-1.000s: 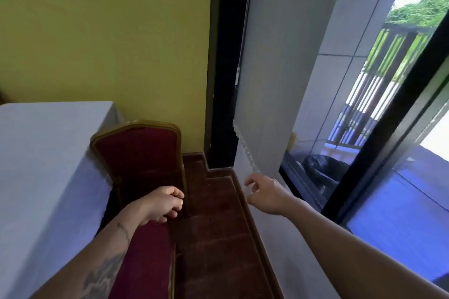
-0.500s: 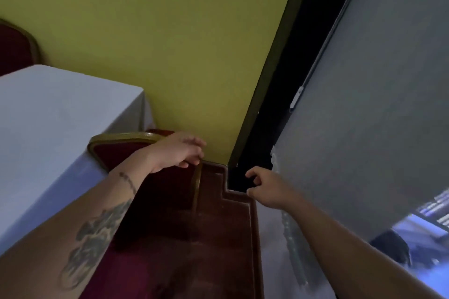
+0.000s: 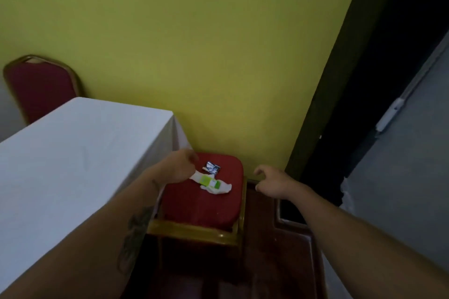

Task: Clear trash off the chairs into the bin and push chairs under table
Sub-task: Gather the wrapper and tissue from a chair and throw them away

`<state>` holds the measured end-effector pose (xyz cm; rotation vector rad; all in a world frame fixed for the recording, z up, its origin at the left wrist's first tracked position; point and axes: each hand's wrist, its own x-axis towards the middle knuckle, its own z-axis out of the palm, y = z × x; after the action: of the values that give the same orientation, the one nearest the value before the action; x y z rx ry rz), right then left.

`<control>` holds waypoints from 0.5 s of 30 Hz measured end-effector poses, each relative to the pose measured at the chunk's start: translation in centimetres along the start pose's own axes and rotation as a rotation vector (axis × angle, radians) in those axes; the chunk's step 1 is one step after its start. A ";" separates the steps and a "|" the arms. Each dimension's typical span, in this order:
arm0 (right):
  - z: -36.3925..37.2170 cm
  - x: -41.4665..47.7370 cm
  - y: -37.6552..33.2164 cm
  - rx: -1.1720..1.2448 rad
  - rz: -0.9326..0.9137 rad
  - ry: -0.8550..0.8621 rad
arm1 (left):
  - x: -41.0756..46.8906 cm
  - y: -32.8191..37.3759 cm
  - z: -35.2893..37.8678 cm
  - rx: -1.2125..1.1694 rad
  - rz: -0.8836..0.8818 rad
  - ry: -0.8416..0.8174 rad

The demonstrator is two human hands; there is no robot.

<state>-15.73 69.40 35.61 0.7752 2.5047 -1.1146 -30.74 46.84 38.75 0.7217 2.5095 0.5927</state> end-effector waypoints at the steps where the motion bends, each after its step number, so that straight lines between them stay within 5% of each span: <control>1: 0.2 2.3 0.2 0.000 -0.002 -0.019 | 2.1 -0.9 0.6 0.042 -0.029 -0.014; 10: 2.9 25.9 5.4 -0.185 0.005 -0.283 | 19.7 -5.5 10.2 0.245 -0.299 -0.214; 15: 6.1 36.9 6.9 -0.350 -0.054 -0.371 | 27.7 -9.2 17.7 0.420 -0.283 -0.283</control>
<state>-41.46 81.78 10.48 0.3668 2.3165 -0.7229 -45.79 60.60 11.31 0.5294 2.4224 -0.1342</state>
